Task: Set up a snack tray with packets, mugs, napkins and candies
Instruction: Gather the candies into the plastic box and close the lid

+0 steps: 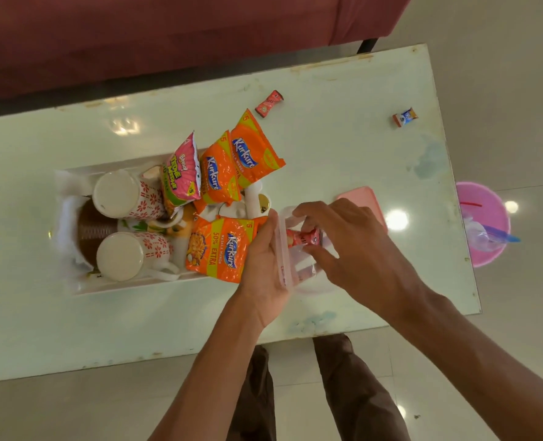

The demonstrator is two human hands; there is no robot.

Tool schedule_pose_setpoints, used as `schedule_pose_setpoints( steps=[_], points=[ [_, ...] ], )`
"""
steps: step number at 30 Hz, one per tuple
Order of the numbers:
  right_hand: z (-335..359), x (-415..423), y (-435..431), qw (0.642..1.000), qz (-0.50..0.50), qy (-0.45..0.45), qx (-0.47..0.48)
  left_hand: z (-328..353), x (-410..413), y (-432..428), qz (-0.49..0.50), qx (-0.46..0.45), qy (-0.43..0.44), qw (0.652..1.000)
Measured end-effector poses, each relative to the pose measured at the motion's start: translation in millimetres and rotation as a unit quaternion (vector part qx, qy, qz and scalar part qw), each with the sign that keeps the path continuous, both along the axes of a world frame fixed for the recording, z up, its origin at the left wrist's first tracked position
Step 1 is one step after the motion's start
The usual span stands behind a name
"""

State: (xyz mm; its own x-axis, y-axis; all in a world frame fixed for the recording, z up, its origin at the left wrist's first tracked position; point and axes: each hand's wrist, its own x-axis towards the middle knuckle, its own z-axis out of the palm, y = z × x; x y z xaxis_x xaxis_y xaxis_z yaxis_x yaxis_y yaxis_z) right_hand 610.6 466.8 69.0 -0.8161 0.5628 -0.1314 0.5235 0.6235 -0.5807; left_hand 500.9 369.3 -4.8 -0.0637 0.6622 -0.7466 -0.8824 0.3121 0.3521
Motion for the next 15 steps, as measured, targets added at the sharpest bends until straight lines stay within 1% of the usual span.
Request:
schedule_pose_setpoints(
  steps=[3,5,6,7,9,11,13,15],
  points=[
    [-7,-7,-4,0.999,-0.003,-0.005,0.053,0,-1,-2,-0.008,0.007,-0.019,1.0],
    [-7,-8,-6,0.999,-0.002,-0.006,0.052,1,-1,0,0.003,0.008,-0.03,1.0],
    [-6,-6,-5,0.999,-0.011,0.008,0.035,2,-1,2,0.006,0.008,-0.032,0.999],
    [-4,-4,-2,0.999,-0.036,0.033,0.002,3,-2,4,0.006,0.01,-0.034,0.999],
    [2,6,14,0.987,-0.121,0.088,-0.067,6,-4,9,0.001,0.019,-0.043,0.999],
    [0,18,42,0.967,-0.213,0.121,-0.076,9,-5,13,-0.004,0.024,-0.056,0.998],
    [-13,30,81,0.95,-0.286,0.112,-0.065,12,-4,16,-0.002,0.025,-0.067,0.997],
    [-37,37,123,0.939,-0.334,0.073,-0.04,13,-2,16,0.0,0.018,-0.066,0.998]
  ],
)
